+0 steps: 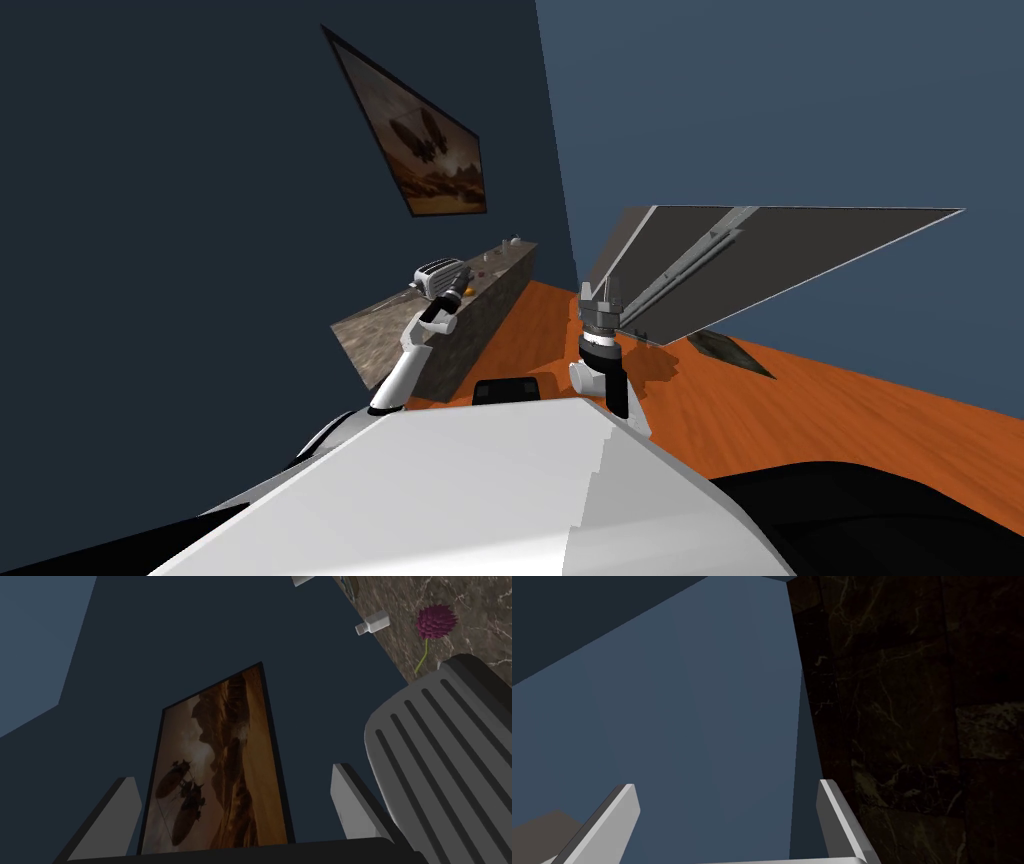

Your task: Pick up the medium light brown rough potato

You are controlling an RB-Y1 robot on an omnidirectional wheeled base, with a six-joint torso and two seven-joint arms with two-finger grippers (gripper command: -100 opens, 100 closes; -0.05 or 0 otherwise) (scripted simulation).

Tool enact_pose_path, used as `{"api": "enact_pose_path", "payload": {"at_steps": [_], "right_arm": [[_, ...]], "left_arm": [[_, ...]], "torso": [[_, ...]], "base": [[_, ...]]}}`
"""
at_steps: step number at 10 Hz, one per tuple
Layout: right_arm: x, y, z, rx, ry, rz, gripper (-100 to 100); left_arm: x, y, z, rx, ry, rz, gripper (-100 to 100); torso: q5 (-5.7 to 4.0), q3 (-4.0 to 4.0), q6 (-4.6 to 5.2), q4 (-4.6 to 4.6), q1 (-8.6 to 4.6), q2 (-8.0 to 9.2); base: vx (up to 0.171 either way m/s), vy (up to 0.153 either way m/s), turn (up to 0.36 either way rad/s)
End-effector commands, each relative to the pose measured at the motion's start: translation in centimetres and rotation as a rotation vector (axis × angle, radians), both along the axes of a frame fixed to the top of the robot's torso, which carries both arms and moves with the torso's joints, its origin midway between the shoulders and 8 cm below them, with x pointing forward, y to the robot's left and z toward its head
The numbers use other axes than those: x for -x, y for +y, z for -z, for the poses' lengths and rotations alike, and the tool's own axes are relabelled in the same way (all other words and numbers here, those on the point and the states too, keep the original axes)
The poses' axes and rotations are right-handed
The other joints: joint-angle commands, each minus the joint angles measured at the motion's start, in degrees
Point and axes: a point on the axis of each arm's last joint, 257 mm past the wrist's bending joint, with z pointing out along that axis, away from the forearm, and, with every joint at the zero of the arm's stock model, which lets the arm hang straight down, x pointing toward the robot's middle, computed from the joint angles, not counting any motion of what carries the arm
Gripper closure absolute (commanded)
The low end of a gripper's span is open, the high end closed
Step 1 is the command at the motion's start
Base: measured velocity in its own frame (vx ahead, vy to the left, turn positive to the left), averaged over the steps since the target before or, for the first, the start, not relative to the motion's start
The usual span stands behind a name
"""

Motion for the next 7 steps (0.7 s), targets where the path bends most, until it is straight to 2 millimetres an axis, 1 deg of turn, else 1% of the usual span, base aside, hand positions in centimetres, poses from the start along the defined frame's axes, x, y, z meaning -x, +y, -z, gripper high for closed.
{"api": "enact_pose_path", "payload": {"at_steps": [1,2,3,4,5,6,7], "right_arm": [[0.0,0.0,0.0,0.000,0.000,0.000,0],[0.0,0.0,0.0,0.000,0.000,0.000,0],[0.0,0.0,0.0,0.000,0.000,0.000,0],[0.0,0.0,0.0,0.000,0.000,0.000,0],[0.0,0.0,0.0,0.000,0.000,0.000,0],[0.0,0.0,0.0,0.000,0.000,0.000,0],[0.0,0.0,0.0,0.000,0.000,0.000,0]], "left_arm": [[-1.0,-0.2,0.8,-0.011,0.043,-0.003,-100],[-2.1,-0.2,1.4,-0.017,0.078,-0.001,-100],[-2.4,-0.1,1.8,-0.022,0.098,-0.005,-100],[-3.5,-0.1,2.1,-0.028,0.132,-0.003,-100],[-3.7,0.0,2.8,-0.032,0.155,-0.008,-100],[-4.7,0.1,3.1,-0.036,0.190,-0.008,-100],[-4.8,0.2,3.7,-0.040,0.211,-0.013,-100]], "torso": [[0.00,0.00,0.00,0.00,0.00,0.00],[0.01,-0.03,-0.03,-0.01,0.00,-0.06],[0.01,-0.03,-0.01,-0.01,0.02,-0.06],[0.00,-0.05,-0.03,-0.02,-0.01,-0.10],[0.00,-0.06,-0.01,-0.02,-0.05,-0.11],[0.00,-0.07,-0.04,-0.03,-0.02,-0.14],[0.01,-0.08,-0.02,-0.03,0.03,-0.14]], "base": [[-0.067,0.038,-0.076],[-0.073,0.040,-0.117],[-0.063,0.031,-0.057],[-0.062,0.020,-0.091],[-0.050,0.027,-0.065],[-0.056,0.042,-0.109],[-0.052,0.038,-0.064]]}}
